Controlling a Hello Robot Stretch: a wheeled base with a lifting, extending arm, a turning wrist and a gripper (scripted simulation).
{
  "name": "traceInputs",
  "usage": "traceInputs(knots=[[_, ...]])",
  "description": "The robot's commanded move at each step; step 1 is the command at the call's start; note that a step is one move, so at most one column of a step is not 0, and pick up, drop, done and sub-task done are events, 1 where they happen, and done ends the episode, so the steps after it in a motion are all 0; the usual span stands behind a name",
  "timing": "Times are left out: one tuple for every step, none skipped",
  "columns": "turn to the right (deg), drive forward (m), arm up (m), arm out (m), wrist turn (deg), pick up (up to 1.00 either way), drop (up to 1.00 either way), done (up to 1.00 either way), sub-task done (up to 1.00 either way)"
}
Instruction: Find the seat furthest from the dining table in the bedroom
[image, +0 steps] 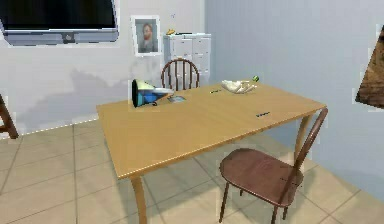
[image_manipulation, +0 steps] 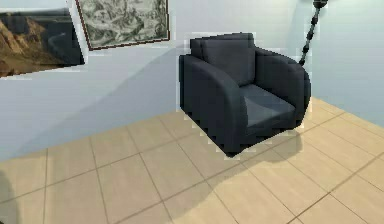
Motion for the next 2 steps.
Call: traceInputs(knots=[[6.0,0.0,0.0,0.0,0.0,0.0,0.0,0.0,0.0],[0.0,0.1,0.0,0.0,0.0,0.0,0.0,0.0,0.0]])
